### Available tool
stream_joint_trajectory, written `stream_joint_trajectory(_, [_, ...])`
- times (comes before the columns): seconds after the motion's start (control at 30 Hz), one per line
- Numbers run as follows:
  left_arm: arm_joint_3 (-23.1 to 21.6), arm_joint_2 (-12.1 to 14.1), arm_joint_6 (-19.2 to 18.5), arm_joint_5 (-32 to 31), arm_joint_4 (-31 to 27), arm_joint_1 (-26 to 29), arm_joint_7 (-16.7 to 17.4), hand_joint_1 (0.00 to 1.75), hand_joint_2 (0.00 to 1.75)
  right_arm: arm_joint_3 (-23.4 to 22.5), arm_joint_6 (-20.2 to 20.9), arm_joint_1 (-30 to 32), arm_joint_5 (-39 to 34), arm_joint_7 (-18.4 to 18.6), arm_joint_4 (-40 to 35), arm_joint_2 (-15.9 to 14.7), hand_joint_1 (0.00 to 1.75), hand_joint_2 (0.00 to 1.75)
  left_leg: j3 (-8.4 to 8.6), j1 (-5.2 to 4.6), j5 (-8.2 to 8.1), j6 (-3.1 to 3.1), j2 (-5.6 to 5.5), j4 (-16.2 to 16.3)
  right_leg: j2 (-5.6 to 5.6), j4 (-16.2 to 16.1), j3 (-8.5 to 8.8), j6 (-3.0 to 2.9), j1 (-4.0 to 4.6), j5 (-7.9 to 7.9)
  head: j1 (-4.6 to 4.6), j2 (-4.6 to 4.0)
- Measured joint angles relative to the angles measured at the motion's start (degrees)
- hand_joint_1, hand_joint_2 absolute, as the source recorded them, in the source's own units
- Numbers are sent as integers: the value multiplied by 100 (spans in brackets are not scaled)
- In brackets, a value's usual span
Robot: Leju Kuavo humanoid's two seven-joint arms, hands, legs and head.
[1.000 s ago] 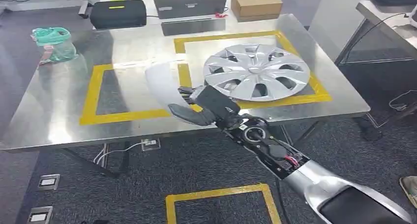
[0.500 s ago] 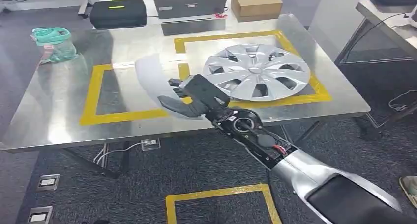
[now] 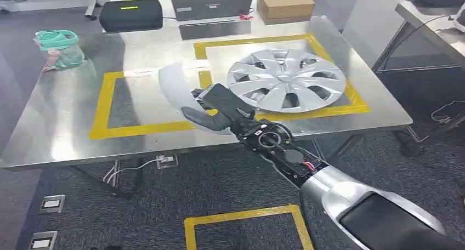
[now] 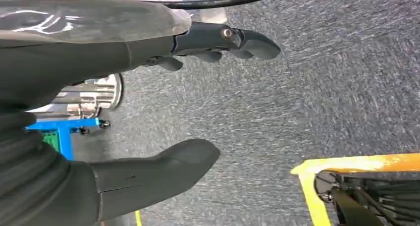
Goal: Take the parts from the cabinet and place them on the table.
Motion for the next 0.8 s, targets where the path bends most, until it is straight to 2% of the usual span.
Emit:
stream_joint_trajectory(0.03, [-21,2,-9,8,0,0,0,0,175,-2,-18,0,13,7,0,0,175,175,-2,1,15,23,0,-22,0,-28,8,21,2,14,-7,0])
stream_joint_trajectory(0.07, [-35,-2,-17,11,0,-2,0,0,175,-7,-68,4,31,24,-7,-2,175,175,55,90,65,61,0,-131,1,-17,-17,46,44,-17,-11,0])
stream_joint_trajectory(0.1, [-46,-7,-22,26,0,0,0,0,175,-11,-101,13,37,39,-7,-13,175,175,89,93,78,63,4,-171,3,108,-94,80,35,-110,-4,0])
stream_joint_trajectory(0.13, [-50,-4,-22,39,0,0,0,0,175,-11,-127,11,44,70,-7,-24,175,175,94,107,82,76,6,-169,0,480,-253,98,24,-312,52,0])
stream_joint_trajectory(0.2, [-65,0,-22,57,0,3,0,0,175,-11,-168,43,46,120,-7,-50,175,175,95,113,77,82,-21,-167,-1,1473,-737,139,-21,-688,112,0])
stream_joint_trajectory(0.23, [-76,0,-22,68,0,7,0,0,175,-11,-170,75,52,138,-4,-72,175,175,97,120,69,79,-47,-164,-2,1870,-955,157,-39,-772,120,0])
stream_joint_trajectory(0.27, [-92,2,-22,77,0,13,0,0,175,-11,-170,107,63,151,-4,-90,175,175,110,131,57,63,-91,-161,-2,1921,-1019,167,-57,-701,142,0])
stream_joint_trajectory(0.3, [-100,0,-20,76,0,20,4,0,175,-13,-170,137,66,157,-4,-101,175,175,139,150,35,32,-139,-156,-1,1651,-924,183,-74,-454,157,0])
stream_joint_trajectory(0.37, [-107,0,-15,83,0,20,7,0,175,-15,-179,140,66,147,-4,-107,175,175,210,187,-35,-32,-227,-128,55,625,-478,205,-111,179,199,0])
stream_joint_trajectory(0.4, [-116,2,-11,90,0,26,7,0,175,-26,-212,146,26,131,2,-135,175,175,213,210,-81,-73,-255,-121,256,258,-301,223,-137,224,219,0])
stream_joint_trajectory(0.43, [-129,7,0,92,0,-5,7,0,175,-31,-243,136,-7,107,2,-157,175,175,168,179,-88,-113,-305,-59,319,177,-201,197,-135,211,219,0])
stream_joint_trajectory(0.47, [-142,7,6,92,0,-5,11,0,175,-44,-284,138,-30,96,4,-160,175,175,104,211,-64,-157,-357,-57,281,103,-159,165,-105,115,214,0])
stream_joint_trajectory(0.5, [-151,4,11,92,0,-9,11,0,175,-66,-308,153,-50,87,4,-171,175,175,76,231,-53,-184,-380,-51,246,112,-177,137,-86,96,183,0])
stream_joint_trajectory(0.53, [-159,2,11,92,0,4,11,0,175,-100,-349,175,-79,88,9,-192,175,175,71,241,-48,-212,-418,-75,214,105,-185,98,-74,74,210,-2])
stream_joint_trajectory(0.57, [-175,7,11,92,0,22,11,0,175,-116,-367,177,-94,87,7,-201,175,175,77,231,-84,-248,-436,-70,162,22,-150,59,-121,53,214,0])
stream_joint_trajectory(0.6, [-186,-7,11,92,-2,29,13,0,175,-127,-378,171,-96,83,4,-210,175,175,45,233,-140,-269,-234,49,135,3,-90,11,-125,69,177,0])
stream_joint_trajectory(0.63, [-188,0,13,94,-2,26,15,0,175,-149,-387,159,-98,76,4,-216,175,175,-143,224,-280,-294,-61,395,96,-20,-69,-20,-118,58,87,0])
stream_joint_trajectory(0.67, [-190,7,15,94,0,5,15,0,175,-171,-387,163,-101,79,4,-230,175,175,-452,226,-483,-315,-17,922,43,-20,-66,-39,-105,48,15,0])
stream_joint_trajectory(0.7, [-194,11,15,94,-2,-9,15,0,175,-181,-387,183,-103,81,7,-249,175,175,-758,229,-645,-322,-13,1413,-14,-20,-64,-63,-89,31,-15,0])
stream_joint_trajectory(0.73, [-197,9,15,94,-2,-8,15,0,175,-199,-387,212,-103,87,9,-269,175,175,-1013,229,-715,-323,-13,1780,-69,-20,-55,-79,-76,17,-44,0])
stream_joint_trajectory(0.77, [-199,7,15,94,-2,5,15,0,175,-203,-382,241,-103,90,9,-284,175,175,-1144,228,-631,-318,-12,1882,-115,-20,-40,-92,-67,4,-61,0])
stream_joint_trajectory(0.8, [-201,4,15,94,-2,15,17,0,175,-205,-385,257,-103,90,9,-293,175,175,-1101,228,-385,-300,-9,1658,-161,-20,-13,-98,-54,-15,-94,0])
